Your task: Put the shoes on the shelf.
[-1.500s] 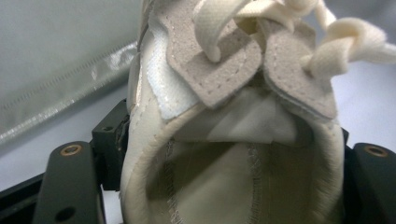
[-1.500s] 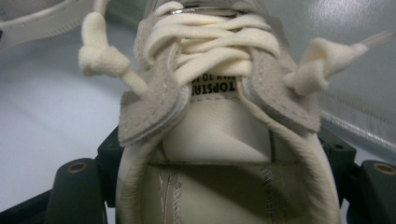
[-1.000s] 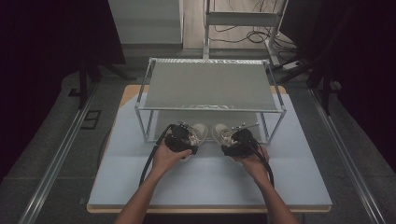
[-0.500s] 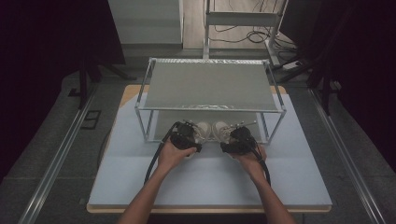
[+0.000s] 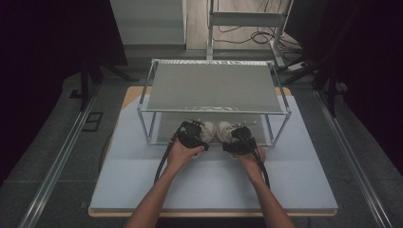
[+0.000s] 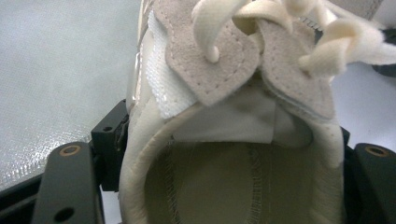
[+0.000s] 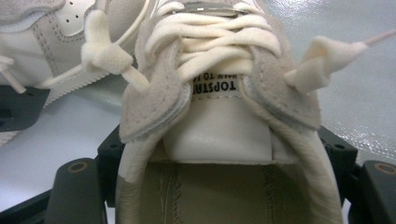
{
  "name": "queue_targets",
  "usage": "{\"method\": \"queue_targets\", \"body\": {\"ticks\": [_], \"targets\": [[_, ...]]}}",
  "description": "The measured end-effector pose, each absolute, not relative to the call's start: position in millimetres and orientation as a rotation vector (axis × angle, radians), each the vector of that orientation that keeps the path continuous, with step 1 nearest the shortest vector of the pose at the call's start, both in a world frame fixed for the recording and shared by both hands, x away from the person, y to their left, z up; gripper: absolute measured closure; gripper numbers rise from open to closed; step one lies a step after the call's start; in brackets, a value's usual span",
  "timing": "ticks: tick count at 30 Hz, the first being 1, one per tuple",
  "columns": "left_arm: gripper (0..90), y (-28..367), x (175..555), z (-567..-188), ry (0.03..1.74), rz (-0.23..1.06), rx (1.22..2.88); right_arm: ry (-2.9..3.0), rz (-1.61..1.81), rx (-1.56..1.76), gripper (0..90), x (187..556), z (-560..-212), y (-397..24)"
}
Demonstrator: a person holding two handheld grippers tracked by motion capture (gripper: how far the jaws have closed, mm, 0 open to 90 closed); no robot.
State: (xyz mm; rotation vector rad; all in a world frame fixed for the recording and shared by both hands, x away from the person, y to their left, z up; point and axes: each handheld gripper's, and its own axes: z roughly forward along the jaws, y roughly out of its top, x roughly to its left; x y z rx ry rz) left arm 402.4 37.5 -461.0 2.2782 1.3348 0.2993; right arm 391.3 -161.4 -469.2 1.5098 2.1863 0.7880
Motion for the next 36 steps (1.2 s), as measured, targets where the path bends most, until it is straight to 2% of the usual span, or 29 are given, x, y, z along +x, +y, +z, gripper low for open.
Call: {"method": "queue_targets", "body": {"ticks": [10, 11, 13, 14, 15, 17, 19, 24, 28, 30, 36], "targets": [[26.7, 28, 408, -463, 1.451, 0.309, 2.216, 2.148, 0.803, 1.541, 26.4, 396, -471, -156], [26.2, 24, 405, -464, 1.523, 0.285, 2.145, 2.148, 0.792, 1.557, 26.2, 397, -474, -156], [25.7, 26, 407, -464, 1.466, 0.309, 2.187, 2.147, 0.783, 1.548, 26.1, 397, -474, -155], [25.7, 21, 403, -464, 1.571, 0.291, 2.1, 2.15, 0.774, 1.547, 25.6, 396, -474, -155], [25.0, 29, 407, -463, 1.457, 0.343, 2.192, 2.152, 0.783, 1.545, 25.3, 396, -473, -155], [23.7, 34, 409, -461, 1.377, 0.357, 2.234, 2.136, 0.805, 1.536, 24.4, 394, -470, -157], [22.4, 31, 403, -460, 1.435, 0.321, 2.169, 2.13, 0.818, 1.524, 22.5, 392, -466, -158], [22.0, 48, 392, -456, 1.311, 0.368, 2.165, 2.119, 0.861, 1.541, 19.9, 381, -455, -161], [23.9, 61, 375, -451, 1.275, 0.372, 2.109, 2.096, 0.928, 1.514, 21.3, 371, -443, -168], [24.9, 66, 363, -446, 1.313, 0.368, 2.033, 2.078, 0.977, 1.485, 23.5, 360, -433, -175], [28.0, 89, 341, -437, 1.252, 0.375, 1.974, 2.05, 1.013, 1.458, 27.1, 343, -420, -184]]}}
